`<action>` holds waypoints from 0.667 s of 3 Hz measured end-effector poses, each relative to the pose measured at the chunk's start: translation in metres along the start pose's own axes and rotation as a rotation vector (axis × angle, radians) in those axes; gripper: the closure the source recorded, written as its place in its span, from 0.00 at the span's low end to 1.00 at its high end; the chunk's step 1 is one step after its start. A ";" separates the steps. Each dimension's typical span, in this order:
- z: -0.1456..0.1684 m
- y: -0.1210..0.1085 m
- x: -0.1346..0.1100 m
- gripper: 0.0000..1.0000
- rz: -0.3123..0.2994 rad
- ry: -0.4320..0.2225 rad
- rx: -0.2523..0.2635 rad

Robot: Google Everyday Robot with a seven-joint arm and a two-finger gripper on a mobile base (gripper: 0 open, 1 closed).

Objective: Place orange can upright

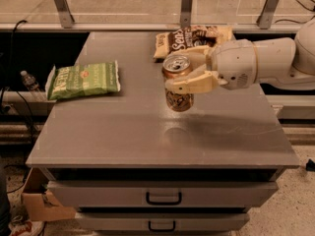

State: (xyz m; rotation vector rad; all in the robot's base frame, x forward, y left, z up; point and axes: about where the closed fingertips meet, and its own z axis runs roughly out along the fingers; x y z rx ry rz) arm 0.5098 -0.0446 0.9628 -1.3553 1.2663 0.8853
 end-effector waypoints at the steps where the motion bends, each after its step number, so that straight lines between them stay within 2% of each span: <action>1: 0.002 -0.004 0.015 1.00 -0.021 -0.027 0.022; 2: 0.004 -0.007 0.032 1.00 -0.012 -0.075 0.050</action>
Offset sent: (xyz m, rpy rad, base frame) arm 0.0217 -0.0122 -0.0525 0.1522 -0.0259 -0.0680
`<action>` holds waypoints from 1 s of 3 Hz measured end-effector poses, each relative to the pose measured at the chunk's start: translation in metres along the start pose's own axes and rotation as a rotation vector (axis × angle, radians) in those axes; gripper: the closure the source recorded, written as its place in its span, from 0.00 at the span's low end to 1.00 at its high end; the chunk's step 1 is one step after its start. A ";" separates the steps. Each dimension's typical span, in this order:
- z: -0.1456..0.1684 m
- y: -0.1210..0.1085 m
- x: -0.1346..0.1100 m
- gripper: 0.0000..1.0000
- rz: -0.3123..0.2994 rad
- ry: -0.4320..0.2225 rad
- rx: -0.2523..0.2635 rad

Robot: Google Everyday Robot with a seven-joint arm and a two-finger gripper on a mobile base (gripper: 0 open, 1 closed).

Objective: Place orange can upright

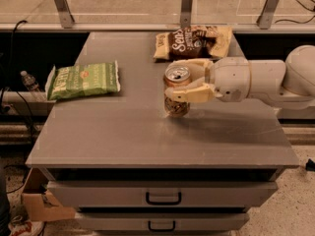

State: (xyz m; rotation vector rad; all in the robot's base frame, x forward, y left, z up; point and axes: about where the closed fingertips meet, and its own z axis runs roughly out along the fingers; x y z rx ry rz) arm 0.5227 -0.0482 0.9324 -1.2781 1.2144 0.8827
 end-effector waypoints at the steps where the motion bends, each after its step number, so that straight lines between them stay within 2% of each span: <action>1: 0.002 -0.002 0.013 1.00 0.023 -0.029 0.016; 2: 0.003 -0.003 0.022 1.00 0.049 -0.041 0.024; 3: 0.005 -0.002 0.020 0.83 0.047 -0.042 0.019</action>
Offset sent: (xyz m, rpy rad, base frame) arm 0.0115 -0.0072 -0.0320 0.0736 0.0674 -0.0404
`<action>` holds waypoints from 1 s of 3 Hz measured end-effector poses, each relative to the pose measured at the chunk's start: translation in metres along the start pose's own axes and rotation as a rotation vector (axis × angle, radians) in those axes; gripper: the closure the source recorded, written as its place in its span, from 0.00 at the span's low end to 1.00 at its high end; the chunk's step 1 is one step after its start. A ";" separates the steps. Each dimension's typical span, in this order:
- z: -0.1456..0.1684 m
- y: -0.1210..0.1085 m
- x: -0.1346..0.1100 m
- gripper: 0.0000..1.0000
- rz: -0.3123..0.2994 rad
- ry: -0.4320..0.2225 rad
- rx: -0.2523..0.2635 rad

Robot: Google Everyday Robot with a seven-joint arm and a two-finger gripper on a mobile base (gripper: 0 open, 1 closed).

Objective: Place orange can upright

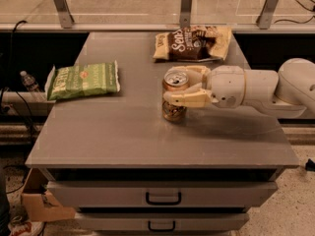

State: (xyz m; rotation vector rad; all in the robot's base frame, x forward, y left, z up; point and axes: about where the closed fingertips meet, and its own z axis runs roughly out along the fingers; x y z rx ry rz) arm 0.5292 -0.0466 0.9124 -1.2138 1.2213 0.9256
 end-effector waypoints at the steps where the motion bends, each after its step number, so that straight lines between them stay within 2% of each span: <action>1: 0.002 0.001 -0.001 0.59 -0.001 -0.001 -0.005; 3: 0.007 0.003 -0.003 0.13 -0.003 -0.003 -0.014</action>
Offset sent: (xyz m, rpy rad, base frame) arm -0.0005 0.0026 0.0006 0.0000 -0.0007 0.0048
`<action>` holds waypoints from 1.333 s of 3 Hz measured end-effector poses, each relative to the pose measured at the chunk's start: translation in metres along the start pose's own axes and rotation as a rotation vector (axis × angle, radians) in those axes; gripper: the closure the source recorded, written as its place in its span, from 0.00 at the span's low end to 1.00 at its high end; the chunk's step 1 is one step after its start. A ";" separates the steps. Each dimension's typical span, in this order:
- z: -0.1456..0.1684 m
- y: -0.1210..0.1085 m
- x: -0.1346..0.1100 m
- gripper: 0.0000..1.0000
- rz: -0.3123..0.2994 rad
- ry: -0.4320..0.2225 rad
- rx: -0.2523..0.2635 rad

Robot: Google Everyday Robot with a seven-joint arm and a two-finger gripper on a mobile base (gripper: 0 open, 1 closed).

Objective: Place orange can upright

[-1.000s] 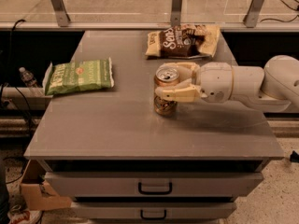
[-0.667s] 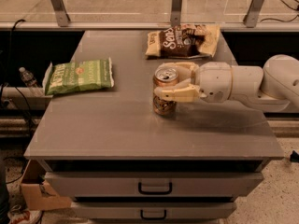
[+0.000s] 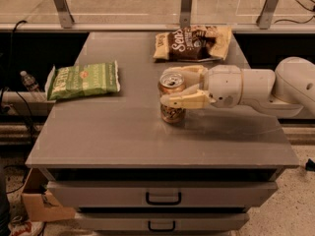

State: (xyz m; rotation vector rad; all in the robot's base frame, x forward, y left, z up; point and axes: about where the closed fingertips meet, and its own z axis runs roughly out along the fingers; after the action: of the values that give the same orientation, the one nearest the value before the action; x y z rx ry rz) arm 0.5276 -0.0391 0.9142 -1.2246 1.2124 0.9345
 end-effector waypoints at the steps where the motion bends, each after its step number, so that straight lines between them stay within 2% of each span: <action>1: 0.002 0.001 -0.001 0.00 -0.001 -0.001 -0.005; 2: 0.002 0.001 -0.001 0.00 -0.001 -0.001 -0.005; 3: -0.002 0.001 -0.005 0.00 -0.011 0.051 -0.019; 4: -0.026 0.002 -0.011 0.00 -0.018 0.126 0.002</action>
Offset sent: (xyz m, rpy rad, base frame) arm -0.0005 0.0021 0.0005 0.0000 -0.0006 0.0039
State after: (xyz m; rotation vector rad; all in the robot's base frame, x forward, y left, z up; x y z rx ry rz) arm 0.5197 -0.0634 0.9268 -1.3071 1.2988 0.8528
